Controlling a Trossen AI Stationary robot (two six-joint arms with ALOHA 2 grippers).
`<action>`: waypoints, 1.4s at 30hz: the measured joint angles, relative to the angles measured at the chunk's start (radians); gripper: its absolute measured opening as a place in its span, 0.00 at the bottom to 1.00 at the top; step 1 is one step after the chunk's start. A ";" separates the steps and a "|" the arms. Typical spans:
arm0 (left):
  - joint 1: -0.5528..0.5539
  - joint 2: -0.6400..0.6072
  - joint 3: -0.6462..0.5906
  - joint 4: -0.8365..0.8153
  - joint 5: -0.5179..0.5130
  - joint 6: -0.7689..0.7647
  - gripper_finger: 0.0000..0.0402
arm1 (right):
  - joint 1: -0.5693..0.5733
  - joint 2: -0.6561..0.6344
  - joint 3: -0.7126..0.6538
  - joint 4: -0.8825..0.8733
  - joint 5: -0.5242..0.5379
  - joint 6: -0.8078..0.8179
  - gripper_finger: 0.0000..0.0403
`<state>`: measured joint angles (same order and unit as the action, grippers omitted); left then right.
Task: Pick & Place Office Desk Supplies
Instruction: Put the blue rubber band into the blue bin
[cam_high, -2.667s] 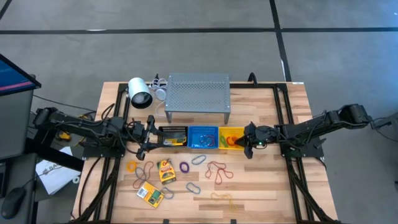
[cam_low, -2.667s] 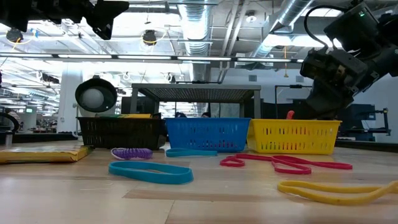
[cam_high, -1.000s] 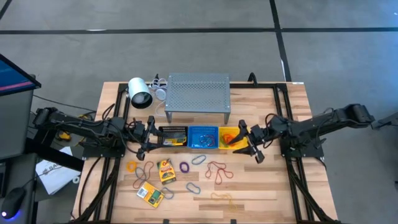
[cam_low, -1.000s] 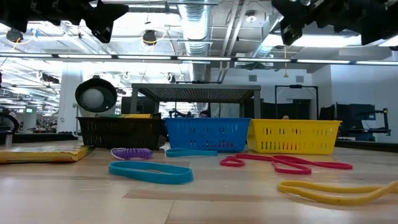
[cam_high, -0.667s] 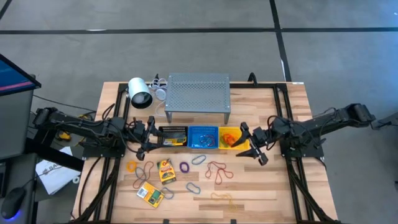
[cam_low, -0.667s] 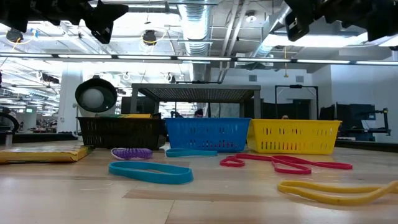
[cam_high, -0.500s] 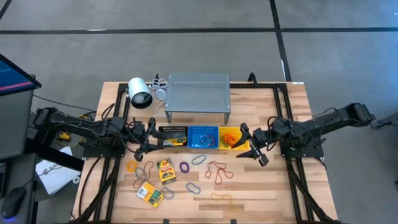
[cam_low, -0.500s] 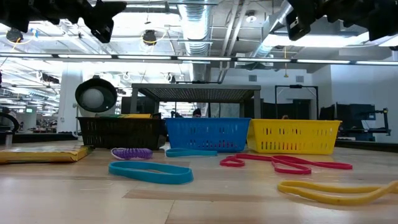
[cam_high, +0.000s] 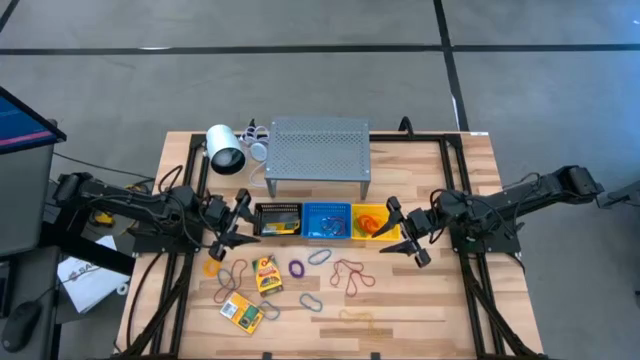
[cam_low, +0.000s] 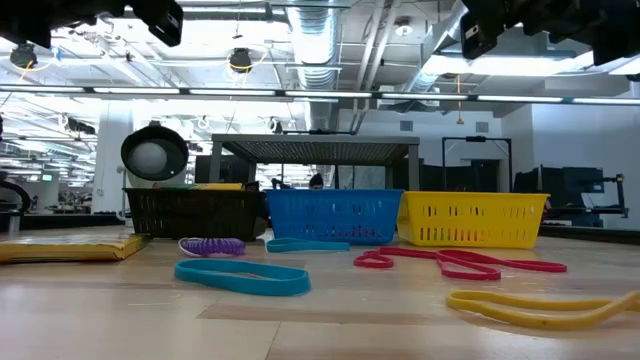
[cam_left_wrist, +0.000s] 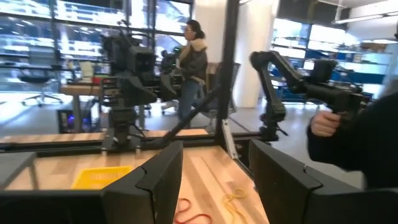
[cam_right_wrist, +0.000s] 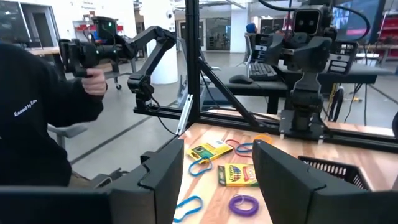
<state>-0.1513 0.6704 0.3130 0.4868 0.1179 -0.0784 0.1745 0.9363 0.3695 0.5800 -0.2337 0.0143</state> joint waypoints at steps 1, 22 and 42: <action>0.000 0.000 0.000 0.002 -0.023 0.000 0.45 | -0.001 0.000 0.000 0.000 0.000 -0.010 0.46; 0.001 0.000 0.000 0.002 -0.158 -0.012 0.45 | -0.073 0.000 0.000 0.001 -0.001 -0.022 0.46; 0.001 0.000 0.000 0.002 0.143 -0.095 0.45 | -0.072 0.000 0.000 0.011 -0.001 0.038 0.46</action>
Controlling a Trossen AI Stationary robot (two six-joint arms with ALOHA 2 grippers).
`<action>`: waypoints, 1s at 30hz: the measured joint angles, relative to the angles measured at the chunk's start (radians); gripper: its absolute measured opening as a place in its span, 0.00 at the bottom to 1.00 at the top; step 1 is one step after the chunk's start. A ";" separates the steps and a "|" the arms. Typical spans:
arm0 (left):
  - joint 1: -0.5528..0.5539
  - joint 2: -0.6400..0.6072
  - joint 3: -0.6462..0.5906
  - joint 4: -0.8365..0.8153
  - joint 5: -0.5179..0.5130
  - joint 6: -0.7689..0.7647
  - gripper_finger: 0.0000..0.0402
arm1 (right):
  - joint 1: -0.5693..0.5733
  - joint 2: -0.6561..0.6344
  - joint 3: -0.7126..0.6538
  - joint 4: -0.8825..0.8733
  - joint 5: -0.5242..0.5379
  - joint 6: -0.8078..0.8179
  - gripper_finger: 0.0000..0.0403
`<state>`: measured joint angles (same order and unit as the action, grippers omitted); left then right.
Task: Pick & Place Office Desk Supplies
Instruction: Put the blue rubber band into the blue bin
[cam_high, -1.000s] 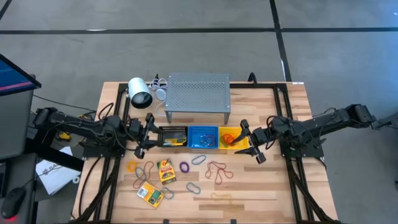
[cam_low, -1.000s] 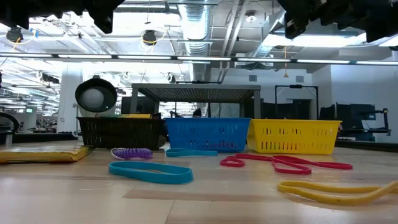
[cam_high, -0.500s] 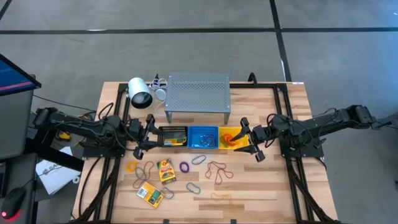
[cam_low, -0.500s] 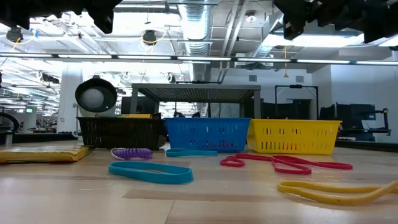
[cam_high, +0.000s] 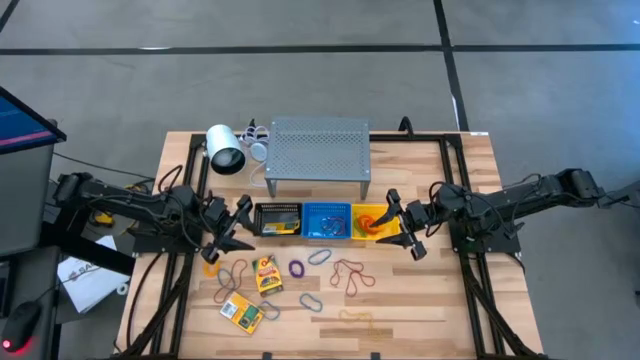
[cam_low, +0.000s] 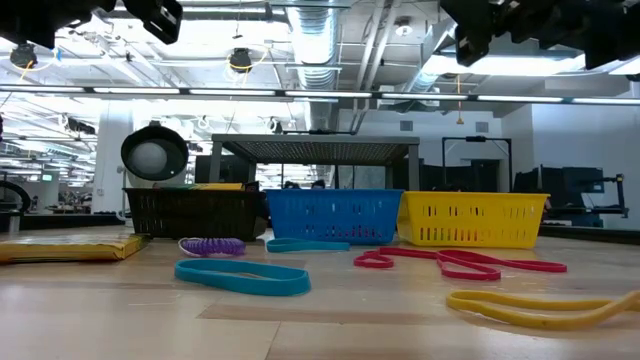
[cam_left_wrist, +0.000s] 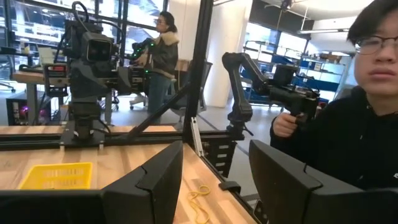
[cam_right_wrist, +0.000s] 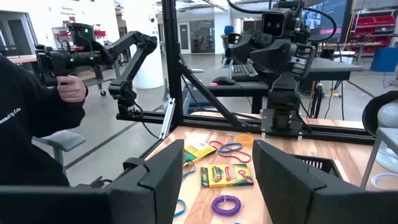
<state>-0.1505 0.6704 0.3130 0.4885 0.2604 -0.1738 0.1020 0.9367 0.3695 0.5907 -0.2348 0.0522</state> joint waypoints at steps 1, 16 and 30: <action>0.000 0.000 0.000 0.000 0.000 0.000 0.45 | 0.000 0.000 0.000 0.000 0.000 0.003 0.46; 0.000 0.014 0.000 -0.108 -0.253 0.187 0.45 | 0.002 0.000 0.000 -0.070 0.152 -0.004 0.46; 0.000 0.164 -0.001 -0.170 -0.605 0.765 0.45 | 0.002 0.000 0.000 -0.225 0.518 -0.308 0.46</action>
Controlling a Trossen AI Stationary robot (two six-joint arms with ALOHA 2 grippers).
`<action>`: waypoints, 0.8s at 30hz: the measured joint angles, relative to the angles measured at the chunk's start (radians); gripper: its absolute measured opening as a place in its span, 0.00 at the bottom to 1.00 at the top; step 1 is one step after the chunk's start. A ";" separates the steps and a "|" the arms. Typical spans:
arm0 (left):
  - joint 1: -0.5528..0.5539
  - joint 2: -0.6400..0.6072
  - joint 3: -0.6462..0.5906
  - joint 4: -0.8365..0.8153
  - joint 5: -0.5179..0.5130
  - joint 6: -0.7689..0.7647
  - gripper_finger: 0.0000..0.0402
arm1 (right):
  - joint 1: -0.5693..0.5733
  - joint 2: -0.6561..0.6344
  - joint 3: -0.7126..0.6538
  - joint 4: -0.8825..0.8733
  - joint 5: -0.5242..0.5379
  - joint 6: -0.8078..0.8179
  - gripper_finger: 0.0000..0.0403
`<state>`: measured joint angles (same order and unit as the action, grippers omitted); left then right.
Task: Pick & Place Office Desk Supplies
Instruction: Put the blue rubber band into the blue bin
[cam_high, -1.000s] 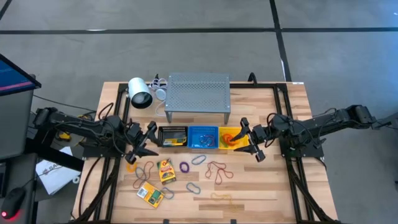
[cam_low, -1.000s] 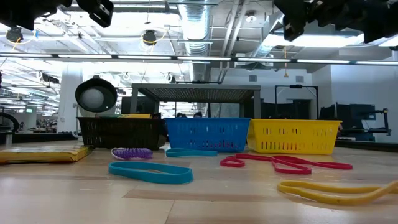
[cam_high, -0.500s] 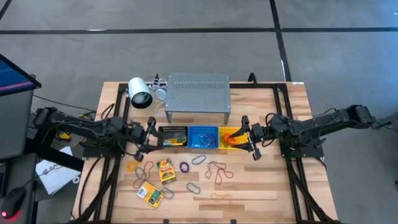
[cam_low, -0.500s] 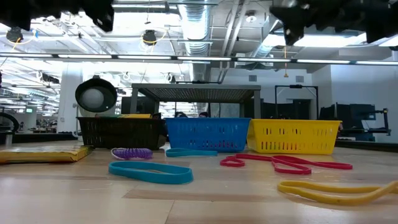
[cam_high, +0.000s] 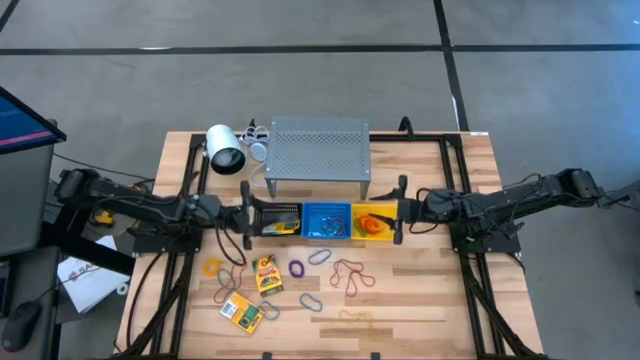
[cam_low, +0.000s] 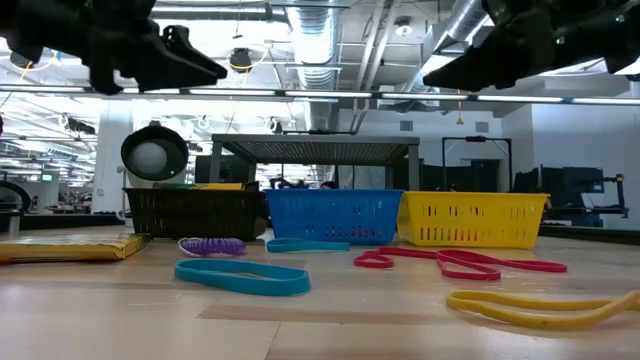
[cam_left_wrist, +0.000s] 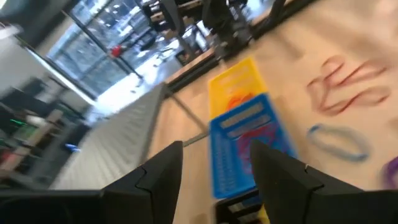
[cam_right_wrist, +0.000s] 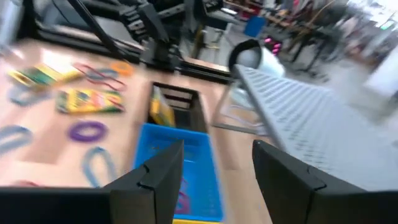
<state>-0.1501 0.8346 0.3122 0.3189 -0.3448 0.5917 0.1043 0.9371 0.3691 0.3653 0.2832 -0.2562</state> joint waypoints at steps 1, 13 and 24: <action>0.000 0.009 0.000 0.006 -0.020 0.039 0.45 | 0.000 0.000 0.000 0.000 0.017 -0.033 0.46; -0.003 0.132 0.000 0.128 -0.250 0.389 0.45 | 0.000 0.013 0.000 -0.023 0.115 -0.213 0.46; -0.076 0.106 0.093 0.130 -0.174 -0.033 0.45 | 0.035 0.203 0.199 -0.072 -0.109 0.075 0.46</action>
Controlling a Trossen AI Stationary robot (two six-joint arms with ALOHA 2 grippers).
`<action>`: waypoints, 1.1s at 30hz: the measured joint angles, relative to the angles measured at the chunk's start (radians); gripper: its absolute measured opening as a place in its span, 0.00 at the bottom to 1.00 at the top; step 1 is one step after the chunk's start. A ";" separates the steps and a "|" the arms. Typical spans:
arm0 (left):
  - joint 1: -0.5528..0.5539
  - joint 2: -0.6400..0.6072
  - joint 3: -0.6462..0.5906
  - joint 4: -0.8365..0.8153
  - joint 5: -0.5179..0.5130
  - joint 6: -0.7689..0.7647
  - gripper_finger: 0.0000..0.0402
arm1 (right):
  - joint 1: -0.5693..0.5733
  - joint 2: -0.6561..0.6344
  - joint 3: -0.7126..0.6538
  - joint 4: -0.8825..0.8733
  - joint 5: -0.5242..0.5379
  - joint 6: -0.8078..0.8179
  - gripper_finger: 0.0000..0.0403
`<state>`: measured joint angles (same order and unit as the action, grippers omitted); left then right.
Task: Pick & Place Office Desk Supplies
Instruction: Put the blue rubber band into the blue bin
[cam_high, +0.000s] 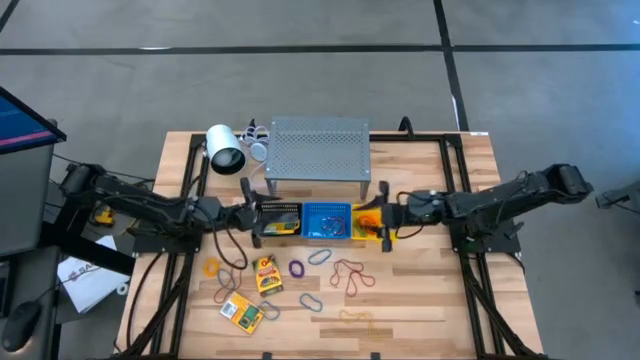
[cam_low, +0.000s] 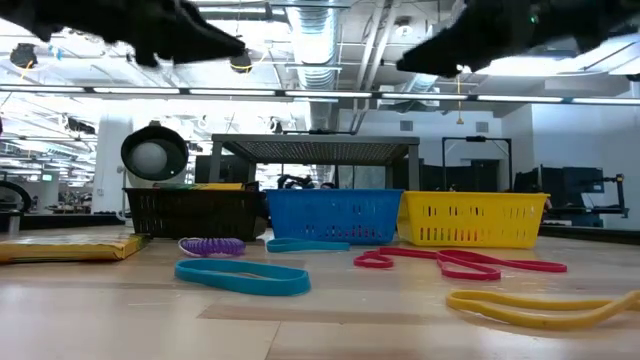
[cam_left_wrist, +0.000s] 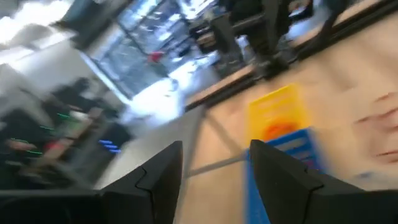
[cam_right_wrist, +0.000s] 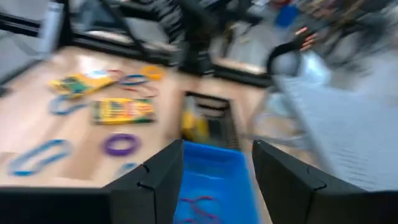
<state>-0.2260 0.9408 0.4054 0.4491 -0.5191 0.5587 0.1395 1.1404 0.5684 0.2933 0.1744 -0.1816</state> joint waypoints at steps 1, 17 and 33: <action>-0.014 -0.011 0.020 -0.054 0.018 -0.056 0.45 | 0.007 0.025 0.031 -0.026 -0.021 0.019 0.46; -0.199 -0.029 0.200 -0.660 0.265 -0.797 0.45 | 0.142 0.311 0.280 -0.217 -0.051 0.181 0.46; -0.260 0.133 0.199 -0.645 0.299 -0.912 0.45 | 0.159 0.732 0.562 -0.400 -0.050 0.177 0.46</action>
<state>-0.4858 1.0734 0.6048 -0.1960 -0.2197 -0.3528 0.2984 1.8729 1.1299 -0.1070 0.1244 -0.0048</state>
